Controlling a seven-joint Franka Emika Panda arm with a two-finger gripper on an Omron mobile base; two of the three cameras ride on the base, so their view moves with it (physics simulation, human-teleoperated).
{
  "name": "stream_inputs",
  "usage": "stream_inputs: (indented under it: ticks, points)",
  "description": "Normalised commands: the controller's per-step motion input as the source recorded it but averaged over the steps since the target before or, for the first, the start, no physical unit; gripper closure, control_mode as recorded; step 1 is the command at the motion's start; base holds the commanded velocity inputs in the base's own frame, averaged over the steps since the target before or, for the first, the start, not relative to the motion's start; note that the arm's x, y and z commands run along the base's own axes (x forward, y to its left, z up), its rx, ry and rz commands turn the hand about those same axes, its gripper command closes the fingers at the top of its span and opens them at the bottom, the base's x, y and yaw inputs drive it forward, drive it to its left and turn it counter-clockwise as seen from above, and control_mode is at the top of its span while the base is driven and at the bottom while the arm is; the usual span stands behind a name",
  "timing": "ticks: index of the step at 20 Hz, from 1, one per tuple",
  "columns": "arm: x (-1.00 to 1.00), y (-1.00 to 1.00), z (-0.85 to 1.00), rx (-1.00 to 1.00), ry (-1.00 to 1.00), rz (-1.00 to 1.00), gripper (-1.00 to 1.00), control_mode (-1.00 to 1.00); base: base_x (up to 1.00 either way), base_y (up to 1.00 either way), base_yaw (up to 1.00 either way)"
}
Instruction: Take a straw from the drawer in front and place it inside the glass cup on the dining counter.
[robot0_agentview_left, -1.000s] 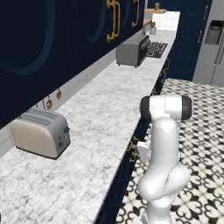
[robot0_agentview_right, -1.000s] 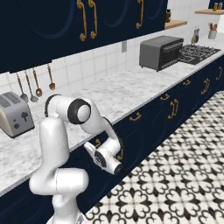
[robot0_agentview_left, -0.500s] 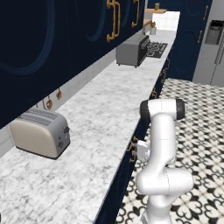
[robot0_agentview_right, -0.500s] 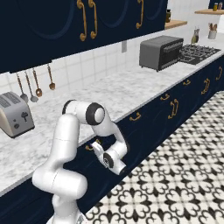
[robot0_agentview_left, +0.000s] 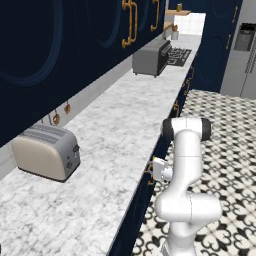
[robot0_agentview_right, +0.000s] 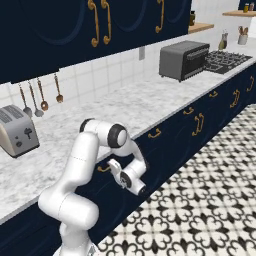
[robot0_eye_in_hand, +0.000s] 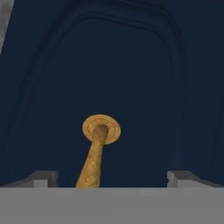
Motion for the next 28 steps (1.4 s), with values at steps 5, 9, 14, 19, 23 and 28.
stream_inputs:
  ticks: [5, 9, 14, 19, 23, 28]
  points:
    - [0.19, 0.11, -0.35, -0.01, 0.07, -0.02, -1.0, -1.0, 0.0, 0.0, 0.0]
    - [-0.09, 0.21, -0.02, -0.01, 0.0, 0.0, 1.0, -1.0, 0.0, 0.0, 0.0]
    - [-0.28, -0.4, 0.0, 0.0, 0.0, 0.0, 1.0, -1.0, 0.0, 0.0, 0.0]
    - [-0.33, -0.93, 0.01, 0.0, 0.0, 0.0, 1.0, -1.0, 0.0, 0.0, 0.0]
    - [-0.27, -1.0, 0.09, 0.0, 0.0, 0.0, 1.0, -1.0, 0.0, 0.0, 0.0]
    - [-0.05, -1.0, 0.11, 0.0, 0.04, 0.0, 1.0, -1.0, 0.0, 0.0, 0.0]
